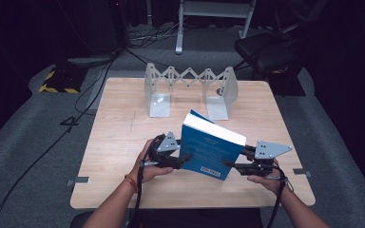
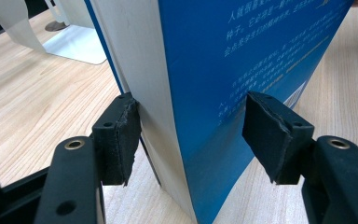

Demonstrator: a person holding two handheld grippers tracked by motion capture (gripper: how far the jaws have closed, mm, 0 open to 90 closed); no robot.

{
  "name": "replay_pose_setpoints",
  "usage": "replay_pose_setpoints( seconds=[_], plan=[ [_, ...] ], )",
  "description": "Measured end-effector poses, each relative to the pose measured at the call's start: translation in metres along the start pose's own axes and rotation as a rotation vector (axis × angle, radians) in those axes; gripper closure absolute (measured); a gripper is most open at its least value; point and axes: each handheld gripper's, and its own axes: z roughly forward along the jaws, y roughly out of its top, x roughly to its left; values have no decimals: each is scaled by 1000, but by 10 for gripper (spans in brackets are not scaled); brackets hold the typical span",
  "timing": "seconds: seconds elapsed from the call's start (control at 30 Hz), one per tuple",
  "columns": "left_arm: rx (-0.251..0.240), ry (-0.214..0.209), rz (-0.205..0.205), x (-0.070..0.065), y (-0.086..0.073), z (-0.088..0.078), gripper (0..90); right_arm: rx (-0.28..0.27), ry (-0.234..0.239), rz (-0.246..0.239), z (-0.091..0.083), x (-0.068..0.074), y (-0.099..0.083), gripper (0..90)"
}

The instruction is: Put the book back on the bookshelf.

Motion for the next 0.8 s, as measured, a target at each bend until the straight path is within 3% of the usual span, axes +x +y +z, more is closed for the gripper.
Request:
replay_pose_setpoints(
  seconds=[0.17, 0.43, 0.63, 0.7, 0.8],
  plan=[
    [-6, 7, -6, 0, -1, 1, 382, -30, 6, 16, 3, -4, -2, 587],
    [-6, 11, -4, -1, -1, 1, 378, -29, -4, 35, 3, -3, -3, 597],
    [-7, 8, -1, -1, -1, 0, 378, 25, -18, 8, 3, 0, 3, 598],
    [-8, 7, -2, -1, -1, 0, 377, 54, -13, 37, 3, 0, 6, 604],
    [-7, 11, -4, -1, -1, 0, 377, 47, -26, 77, 3, 2, 6, 605]
  ],
)
